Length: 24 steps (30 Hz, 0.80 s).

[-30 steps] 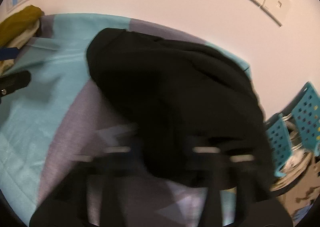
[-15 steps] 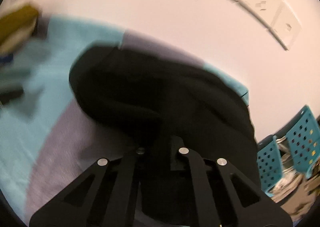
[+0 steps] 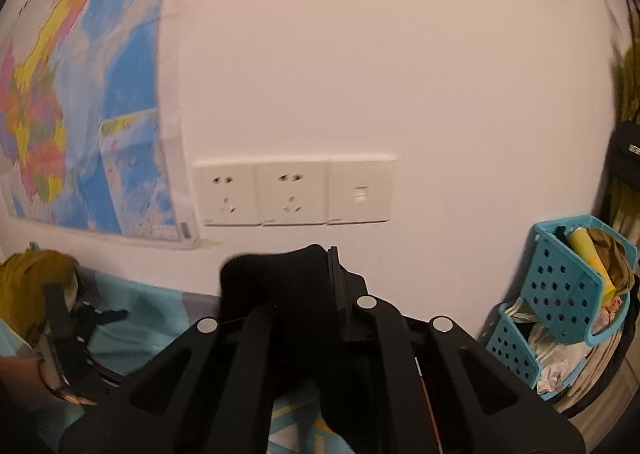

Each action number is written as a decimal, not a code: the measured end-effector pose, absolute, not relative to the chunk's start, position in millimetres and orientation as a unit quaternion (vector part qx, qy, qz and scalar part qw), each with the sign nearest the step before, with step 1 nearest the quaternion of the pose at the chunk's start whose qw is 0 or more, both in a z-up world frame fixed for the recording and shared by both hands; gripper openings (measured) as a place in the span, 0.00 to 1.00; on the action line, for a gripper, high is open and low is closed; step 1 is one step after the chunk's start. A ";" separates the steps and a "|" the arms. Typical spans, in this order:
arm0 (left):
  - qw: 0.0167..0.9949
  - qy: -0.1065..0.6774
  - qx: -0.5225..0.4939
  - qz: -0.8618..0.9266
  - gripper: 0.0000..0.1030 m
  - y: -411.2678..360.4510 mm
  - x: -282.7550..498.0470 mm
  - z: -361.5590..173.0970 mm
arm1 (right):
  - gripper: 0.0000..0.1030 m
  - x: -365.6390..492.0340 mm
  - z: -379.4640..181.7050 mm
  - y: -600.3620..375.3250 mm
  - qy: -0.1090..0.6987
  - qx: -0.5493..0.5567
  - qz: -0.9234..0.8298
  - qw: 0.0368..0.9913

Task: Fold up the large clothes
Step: 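Grasp the black jacket with the right gripper while the left gripper grasps it too, then lift the black jacket up with both grippers and shake it out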

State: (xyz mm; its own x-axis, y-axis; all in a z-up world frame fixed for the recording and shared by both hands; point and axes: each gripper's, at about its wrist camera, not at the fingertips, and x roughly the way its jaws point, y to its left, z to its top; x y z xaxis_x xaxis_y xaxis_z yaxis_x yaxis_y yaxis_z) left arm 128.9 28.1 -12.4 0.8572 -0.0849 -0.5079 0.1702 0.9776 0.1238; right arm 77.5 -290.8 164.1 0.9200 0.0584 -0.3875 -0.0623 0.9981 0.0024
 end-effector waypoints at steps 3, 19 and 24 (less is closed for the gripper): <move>0.957 0.229 0.139 -0.113 0.93 -13.8 146.2 -22.9 | 0.03 68.7 166.6 -301.7 0.189 0.011 0.034 0.981; 0.944 0.268 0.111 -0.159 0.08 -65.2 251.6 -8.1 | 0.03 51.1 198.1 -347.2 0.158 0.010 -0.007 0.987; 0.952 0.234 0.086 -0.180 0.08 -74.6 245.5 58.0 | 0.03 24.7 249.2 -368.0 0.119 -0.006 -0.057 0.991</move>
